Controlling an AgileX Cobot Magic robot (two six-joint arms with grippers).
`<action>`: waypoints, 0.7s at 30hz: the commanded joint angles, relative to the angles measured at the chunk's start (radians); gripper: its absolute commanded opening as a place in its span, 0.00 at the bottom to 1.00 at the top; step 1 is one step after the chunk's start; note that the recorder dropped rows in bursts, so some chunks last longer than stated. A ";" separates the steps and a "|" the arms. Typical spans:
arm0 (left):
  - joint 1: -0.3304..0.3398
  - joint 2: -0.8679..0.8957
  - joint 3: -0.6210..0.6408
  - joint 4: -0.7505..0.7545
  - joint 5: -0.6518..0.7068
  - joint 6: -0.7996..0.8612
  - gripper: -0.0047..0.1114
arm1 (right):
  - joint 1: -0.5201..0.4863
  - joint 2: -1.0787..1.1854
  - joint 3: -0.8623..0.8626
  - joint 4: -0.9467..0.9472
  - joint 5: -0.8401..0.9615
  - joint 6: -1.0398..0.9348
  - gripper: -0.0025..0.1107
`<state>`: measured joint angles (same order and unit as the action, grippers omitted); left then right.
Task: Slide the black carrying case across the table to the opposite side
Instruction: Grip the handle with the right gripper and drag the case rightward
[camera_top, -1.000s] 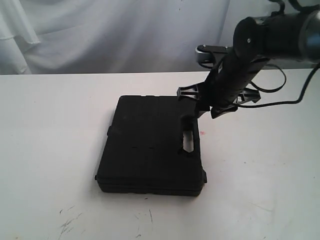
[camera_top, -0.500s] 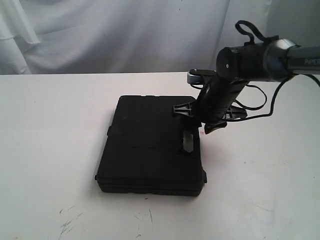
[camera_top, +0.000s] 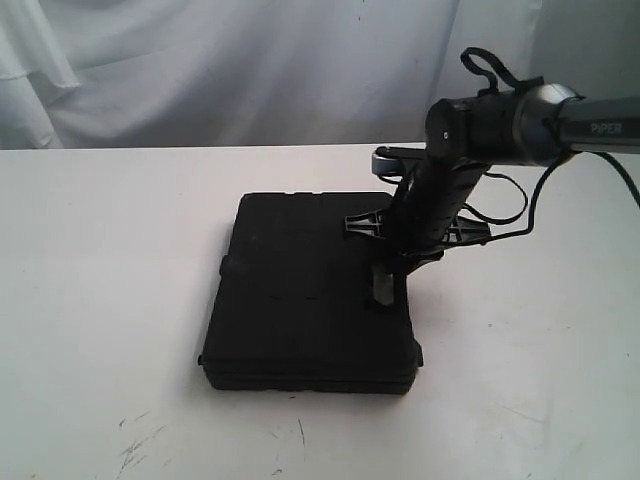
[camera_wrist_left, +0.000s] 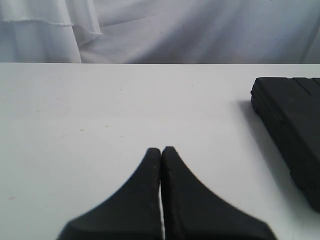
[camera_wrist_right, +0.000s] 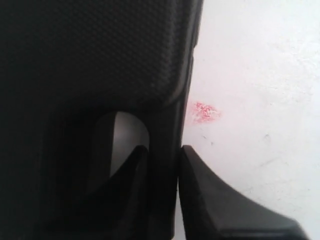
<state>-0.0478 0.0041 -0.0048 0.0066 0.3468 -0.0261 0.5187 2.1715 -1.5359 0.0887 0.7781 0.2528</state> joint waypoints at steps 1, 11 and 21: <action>0.003 -0.004 0.005 -0.001 -0.006 0.001 0.04 | -0.018 -0.008 -0.009 -0.074 0.061 -0.011 0.02; 0.003 -0.004 0.005 -0.001 -0.006 0.001 0.04 | -0.125 -0.008 -0.009 -0.172 0.143 -0.011 0.02; 0.003 -0.004 0.005 -0.001 -0.006 0.001 0.04 | -0.223 -0.008 -0.007 -0.201 0.168 -0.040 0.02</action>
<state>-0.0478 0.0041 -0.0048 0.0066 0.3468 -0.0246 0.3223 2.1694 -1.5423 -0.0577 0.9281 0.2335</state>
